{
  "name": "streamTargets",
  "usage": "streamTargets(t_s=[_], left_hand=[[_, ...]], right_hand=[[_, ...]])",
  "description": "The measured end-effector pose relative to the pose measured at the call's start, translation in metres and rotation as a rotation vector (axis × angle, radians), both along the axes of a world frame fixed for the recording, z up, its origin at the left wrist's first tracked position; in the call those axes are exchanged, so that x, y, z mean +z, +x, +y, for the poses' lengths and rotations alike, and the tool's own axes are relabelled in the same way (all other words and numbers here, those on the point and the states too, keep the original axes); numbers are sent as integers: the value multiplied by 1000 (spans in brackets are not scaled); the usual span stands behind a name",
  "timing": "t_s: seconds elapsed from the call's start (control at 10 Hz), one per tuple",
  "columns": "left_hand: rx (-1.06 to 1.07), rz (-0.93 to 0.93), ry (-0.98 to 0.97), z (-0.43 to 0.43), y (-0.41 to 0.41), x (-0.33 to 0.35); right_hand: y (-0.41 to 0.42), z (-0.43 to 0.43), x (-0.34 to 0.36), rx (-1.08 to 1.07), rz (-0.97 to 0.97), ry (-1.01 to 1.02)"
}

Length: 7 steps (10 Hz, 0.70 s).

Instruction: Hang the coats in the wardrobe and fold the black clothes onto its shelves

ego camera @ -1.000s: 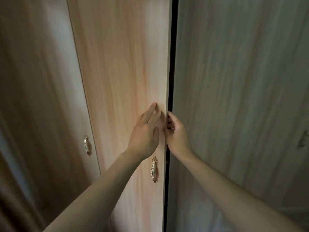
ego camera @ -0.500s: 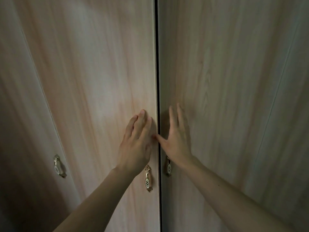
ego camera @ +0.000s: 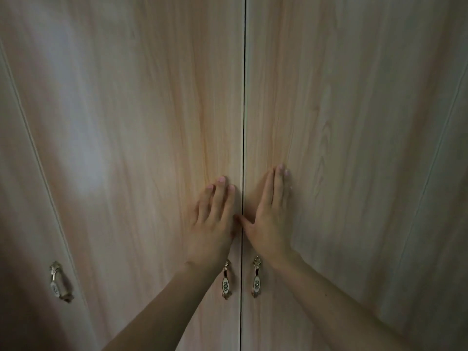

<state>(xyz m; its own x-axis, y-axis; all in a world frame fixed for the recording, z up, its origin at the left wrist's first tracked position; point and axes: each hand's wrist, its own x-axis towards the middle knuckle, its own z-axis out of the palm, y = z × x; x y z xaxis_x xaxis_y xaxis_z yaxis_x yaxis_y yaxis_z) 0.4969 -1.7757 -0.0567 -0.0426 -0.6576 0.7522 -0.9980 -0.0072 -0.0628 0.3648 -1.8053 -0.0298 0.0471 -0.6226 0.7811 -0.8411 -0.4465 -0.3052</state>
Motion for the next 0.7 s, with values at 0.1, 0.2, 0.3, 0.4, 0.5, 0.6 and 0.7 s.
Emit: streamTargets(t_s=[0.1,0.2,0.3,0.4,0.5,0.6,0.7], left_hand=[[5,-10,-31,-8,0,-1],[19,-38,-36,-9,2,-1],[19,-32,-8,-6,3,0],[-22,0,34,0,2,6],[-163,93,145,16,4,14],[-308,292,258,36,6,15],[-292,505,358,66,3,11]], right_hand=[[6,-5,-2,-41,-12,-13],[8,-5,-1,-47,-8,-4],[7,1,3,-49,3,25],[-8,13,13,12,62,74],[-31,32,22,114,49,208],[-52,66,18,176,-43,336],[-76,104,7,160,-24,359]])
